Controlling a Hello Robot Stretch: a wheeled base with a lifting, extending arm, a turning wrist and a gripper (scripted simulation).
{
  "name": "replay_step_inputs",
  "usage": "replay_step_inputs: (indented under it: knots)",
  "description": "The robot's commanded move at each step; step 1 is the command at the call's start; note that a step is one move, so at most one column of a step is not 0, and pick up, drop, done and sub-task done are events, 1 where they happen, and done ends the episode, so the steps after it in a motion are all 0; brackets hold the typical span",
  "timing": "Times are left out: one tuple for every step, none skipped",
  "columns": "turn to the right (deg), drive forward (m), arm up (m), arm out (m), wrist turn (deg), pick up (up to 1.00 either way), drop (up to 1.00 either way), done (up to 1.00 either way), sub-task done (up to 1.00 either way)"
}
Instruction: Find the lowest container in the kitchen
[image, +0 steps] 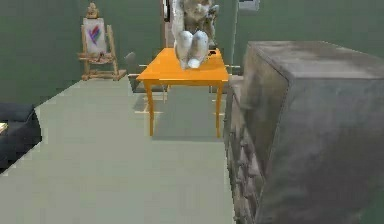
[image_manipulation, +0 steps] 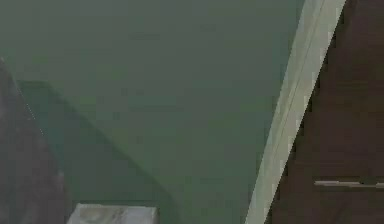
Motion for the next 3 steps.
replay_step_inputs:
  knots:
    - [-27.0, 0.0, 0.0, 0.0, 0.0, 0.0, 0.0, 0.0, 0.0]
    - [0.0, 1.0, 0.0, 0.0, 0.0, 0.0, 0.0, 0.0, 0.0]
    - [0.0, 1.0, 0.0, 0.0, 0.0, 0.0, 0.0, 0.0, 0.0]
